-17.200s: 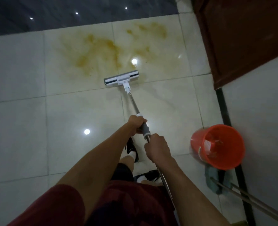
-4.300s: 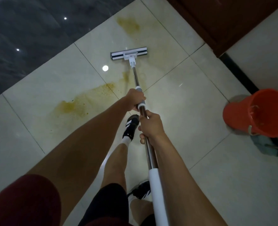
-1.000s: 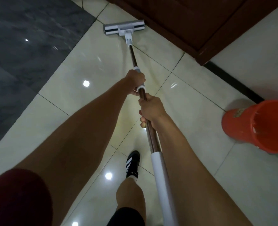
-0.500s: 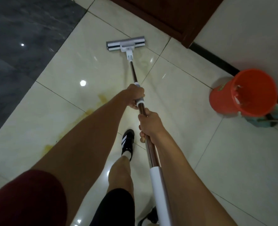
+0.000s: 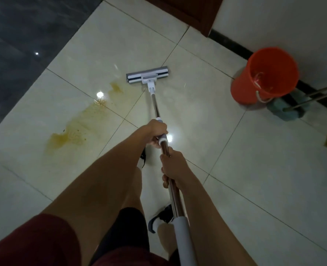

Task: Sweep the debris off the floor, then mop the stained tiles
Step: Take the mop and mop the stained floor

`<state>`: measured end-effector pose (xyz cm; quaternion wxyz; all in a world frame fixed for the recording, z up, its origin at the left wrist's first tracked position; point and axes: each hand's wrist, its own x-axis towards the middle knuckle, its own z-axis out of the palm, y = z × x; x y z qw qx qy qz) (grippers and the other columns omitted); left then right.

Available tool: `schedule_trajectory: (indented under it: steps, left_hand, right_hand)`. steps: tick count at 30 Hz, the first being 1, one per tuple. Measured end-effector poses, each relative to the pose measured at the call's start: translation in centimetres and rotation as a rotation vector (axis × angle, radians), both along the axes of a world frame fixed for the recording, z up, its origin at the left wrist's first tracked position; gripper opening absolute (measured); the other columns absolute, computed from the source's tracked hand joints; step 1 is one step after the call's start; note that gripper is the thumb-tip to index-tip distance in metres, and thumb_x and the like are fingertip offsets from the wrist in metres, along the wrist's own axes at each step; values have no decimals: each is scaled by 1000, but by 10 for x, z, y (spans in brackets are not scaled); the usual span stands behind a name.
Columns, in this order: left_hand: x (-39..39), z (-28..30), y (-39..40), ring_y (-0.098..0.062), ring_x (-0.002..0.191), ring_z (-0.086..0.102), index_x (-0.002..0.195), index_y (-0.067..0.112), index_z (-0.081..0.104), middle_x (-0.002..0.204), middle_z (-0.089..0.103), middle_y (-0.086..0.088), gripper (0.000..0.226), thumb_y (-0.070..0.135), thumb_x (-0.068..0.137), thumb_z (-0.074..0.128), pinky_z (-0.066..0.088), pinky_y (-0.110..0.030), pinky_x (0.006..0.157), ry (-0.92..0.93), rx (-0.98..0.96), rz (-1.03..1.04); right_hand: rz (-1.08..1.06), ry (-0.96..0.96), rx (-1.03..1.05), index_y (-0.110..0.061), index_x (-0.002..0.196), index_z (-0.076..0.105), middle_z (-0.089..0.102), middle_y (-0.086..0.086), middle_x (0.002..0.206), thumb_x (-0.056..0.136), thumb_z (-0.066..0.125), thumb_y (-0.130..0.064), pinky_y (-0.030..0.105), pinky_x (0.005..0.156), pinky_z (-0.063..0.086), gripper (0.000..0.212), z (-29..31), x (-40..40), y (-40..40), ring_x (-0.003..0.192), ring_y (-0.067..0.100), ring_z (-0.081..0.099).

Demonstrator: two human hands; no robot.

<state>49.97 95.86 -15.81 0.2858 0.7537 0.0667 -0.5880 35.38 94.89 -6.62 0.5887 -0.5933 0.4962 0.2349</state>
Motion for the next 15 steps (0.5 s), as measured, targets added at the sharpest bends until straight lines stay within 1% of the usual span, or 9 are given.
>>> schedule_trajectory:
  steps: [3,6,8,9,10,11,13,14,15]
  left_hand:
    - [-28,7,11,-33,62,70,100,1,53,85,65,-23,10,9,96,56,61,-44,54,28,16,-4]
    - [-39,7,14,-32,65,70,109,0,54,86,64,-22,19,10,94,60,61,-45,55,31,17,54]
    - [-34,4,10,-31,67,70,105,0,56,87,64,-22,18,9,93,64,62,-49,61,2,-10,114]
    - [-28,2,7,-31,68,70,101,0,56,88,65,-22,16,9,92,65,62,-49,61,-11,-25,139]
    - [-22,1,2,-30,69,70,97,1,56,90,66,-22,14,9,92,66,62,-46,57,-24,-37,159]
    - [-14,0,-3,-29,69,70,94,3,55,93,66,-21,12,9,91,65,60,-42,51,-40,-48,177]
    - [5,-3,-15,-23,67,66,91,9,55,97,64,-13,5,10,92,60,55,-31,44,-82,-79,173]
    - [17,-4,-22,-20,66,64,92,12,55,98,62,-9,3,10,92,57,53,-29,43,-100,-97,164]
    - [31,-5,-29,-18,66,62,93,15,55,97,60,-7,5,10,93,55,53,-28,43,-114,-109,162]
  right_hand:
    - [28,14,-13,-7,107,52,53,11,84,100,39,-15,41,70,51,16,7,-29,10,70,26,53]
    - [10,21,-38,-14,99,50,53,8,82,98,41,-16,39,65,53,9,10,-37,12,63,25,53]
    - [33,7,-91,-10,104,55,55,9,84,96,42,-14,45,73,58,15,8,-29,6,71,27,56]
    - [51,-2,-122,-9,106,57,57,9,85,96,43,-13,47,77,60,18,7,-23,2,73,28,57]
    - [69,-12,-152,-8,107,58,58,9,84,97,44,-14,47,78,61,18,7,-15,-3,72,28,58]
    - [87,-26,-177,-8,108,59,58,8,82,98,45,-15,44,75,60,18,5,-5,-8,71,27,59]
    - [141,-32,-247,-6,109,60,57,4,79,101,45,-17,30,63,55,20,0,17,-20,71,24,61]
    - [175,-17,-295,-5,110,60,54,0,75,102,45,-17,21,58,46,21,-3,31,-27,72,21,62]
    - [209,-6,-328,-5,111,60,50,-4,72,102,45,-16,16,54,37,21,-7,47,-35,70,17,61]
